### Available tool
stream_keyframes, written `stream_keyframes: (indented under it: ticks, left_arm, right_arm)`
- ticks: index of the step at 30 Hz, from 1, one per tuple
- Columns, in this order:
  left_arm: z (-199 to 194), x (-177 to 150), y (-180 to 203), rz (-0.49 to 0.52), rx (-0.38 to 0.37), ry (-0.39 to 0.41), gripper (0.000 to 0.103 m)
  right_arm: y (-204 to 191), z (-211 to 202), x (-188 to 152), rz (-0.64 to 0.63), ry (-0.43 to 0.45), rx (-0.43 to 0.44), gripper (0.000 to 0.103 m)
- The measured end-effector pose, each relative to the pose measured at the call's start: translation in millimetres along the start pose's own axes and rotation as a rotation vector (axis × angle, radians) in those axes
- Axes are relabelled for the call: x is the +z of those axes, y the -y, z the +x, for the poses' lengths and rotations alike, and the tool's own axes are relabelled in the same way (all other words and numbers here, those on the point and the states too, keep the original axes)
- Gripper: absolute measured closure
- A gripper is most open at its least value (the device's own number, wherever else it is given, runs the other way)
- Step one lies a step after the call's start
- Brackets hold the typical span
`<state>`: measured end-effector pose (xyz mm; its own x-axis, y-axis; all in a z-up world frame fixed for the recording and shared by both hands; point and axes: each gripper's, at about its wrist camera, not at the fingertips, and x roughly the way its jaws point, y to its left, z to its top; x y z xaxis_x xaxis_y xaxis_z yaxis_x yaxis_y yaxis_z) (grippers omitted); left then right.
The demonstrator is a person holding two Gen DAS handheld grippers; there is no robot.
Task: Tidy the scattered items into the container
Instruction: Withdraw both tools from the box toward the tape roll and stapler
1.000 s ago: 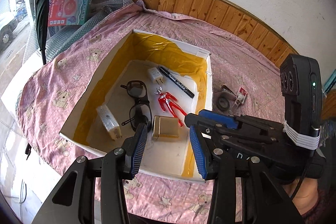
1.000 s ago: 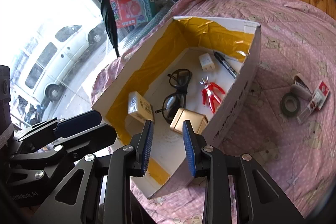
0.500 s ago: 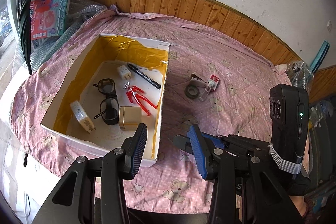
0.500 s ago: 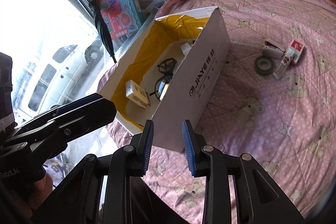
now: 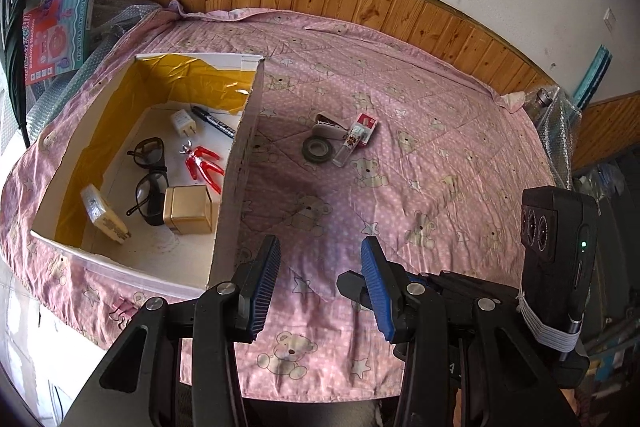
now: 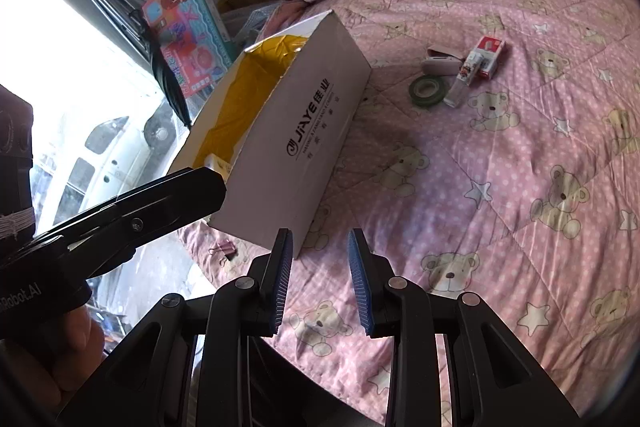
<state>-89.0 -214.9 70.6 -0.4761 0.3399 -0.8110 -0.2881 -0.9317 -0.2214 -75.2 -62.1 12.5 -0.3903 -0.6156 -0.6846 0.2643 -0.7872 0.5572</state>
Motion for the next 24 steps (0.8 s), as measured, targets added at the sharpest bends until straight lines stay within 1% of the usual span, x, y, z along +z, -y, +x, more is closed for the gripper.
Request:
stream_keyframes:
  ticks: [5, 13, 24]
  left_arm:
    - [16.6, 3.9, 15.3, 0.022, -0.018, -0.025, 0.059]
    - [50.4, 13.6, 29.5, 0.039, -0.039, -0.068, 0.059]
    - [106.0, 40.6, 27.8, 0.015, -0.052, -0.108, 0.058]
  right_arm:
    - [22.2, -7.9, 0.1, 0.045, 0.015, -0.018, 0.071]
    - [55.8, -9.4, 12.7, 0.103, 0.026, -0.048, 0.071]
    - [96.4, 6.0, 44.6, 0.157, 0.018, -0.084, 0.071]
